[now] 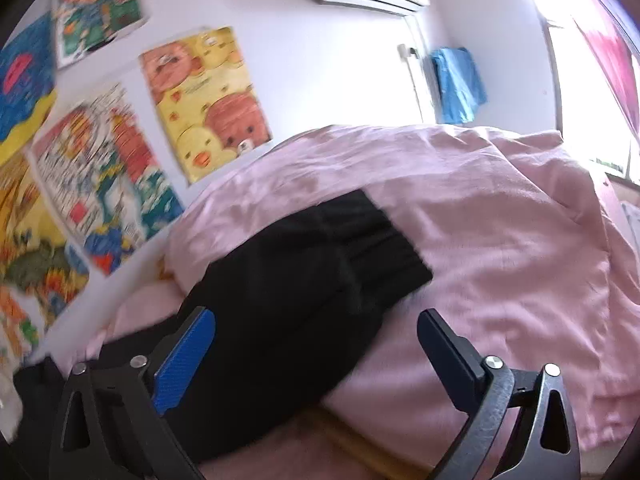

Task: Fold large clothes

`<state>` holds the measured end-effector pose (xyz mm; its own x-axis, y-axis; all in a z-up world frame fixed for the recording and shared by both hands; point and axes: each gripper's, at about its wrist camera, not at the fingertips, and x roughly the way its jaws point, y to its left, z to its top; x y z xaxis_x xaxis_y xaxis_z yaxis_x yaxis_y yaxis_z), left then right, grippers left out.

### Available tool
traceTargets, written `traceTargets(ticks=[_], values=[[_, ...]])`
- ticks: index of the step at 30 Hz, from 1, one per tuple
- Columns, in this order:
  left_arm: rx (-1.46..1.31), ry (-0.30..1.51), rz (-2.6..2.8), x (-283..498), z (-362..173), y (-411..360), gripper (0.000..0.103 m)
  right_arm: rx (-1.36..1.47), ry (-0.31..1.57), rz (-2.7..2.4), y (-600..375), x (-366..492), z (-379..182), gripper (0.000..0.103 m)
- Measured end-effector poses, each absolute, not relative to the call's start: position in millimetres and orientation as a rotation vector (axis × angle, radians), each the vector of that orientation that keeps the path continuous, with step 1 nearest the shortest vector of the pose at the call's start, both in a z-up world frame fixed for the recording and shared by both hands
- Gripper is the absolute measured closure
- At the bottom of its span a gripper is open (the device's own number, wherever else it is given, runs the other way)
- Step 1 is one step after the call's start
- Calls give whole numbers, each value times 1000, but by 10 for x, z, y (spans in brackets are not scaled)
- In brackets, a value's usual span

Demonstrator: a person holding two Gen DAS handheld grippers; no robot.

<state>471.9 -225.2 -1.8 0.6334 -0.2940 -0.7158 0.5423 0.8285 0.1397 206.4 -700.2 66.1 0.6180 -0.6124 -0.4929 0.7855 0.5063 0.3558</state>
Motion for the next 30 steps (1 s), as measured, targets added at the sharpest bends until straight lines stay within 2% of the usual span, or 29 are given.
traceTargets(ticks=[1,2,3,4,6,7,10,15,19,25,30], values=[[351,764,-513,4734,-54,-2287,4,603,325,-864,-7064,2084,642,21],[339,775,-526,4735,-73,-2305,4,629,329,-871,-7134,2113,602,24],[318,787,-542,4740,-111,-2298,4,645,331,-876,-7162,2138,564,32],[303,794,-548,4745,-133,-2290,4,645,331,-887,-7175,2148,545,44],[256,819,-554,4771,-177,-2233,4,633,273,-891,-7134,2121,544,59],[226,847,-562,4803,-204,-2175,4,611,242,-887,-7093,2108,567,72],[167,915,-574,4893,-169,-2054,4,565,131,-833,-6904,2108,696,85],[53,878,-591,4938,182,-1785,5,311,-25,-646,-6089,2348,1111,87],[-23,799,-642,4911,557,-1606,5,65,-71,-468,-5252,2714,1297,89],[-209,715,-826,4871,1000,-1466,4,-224,-23,-243,-4136,3271,1056,90],[-359,727,-989,4968,1087,-1551,4,-366,43,-122,-3516,3511,695,92]])
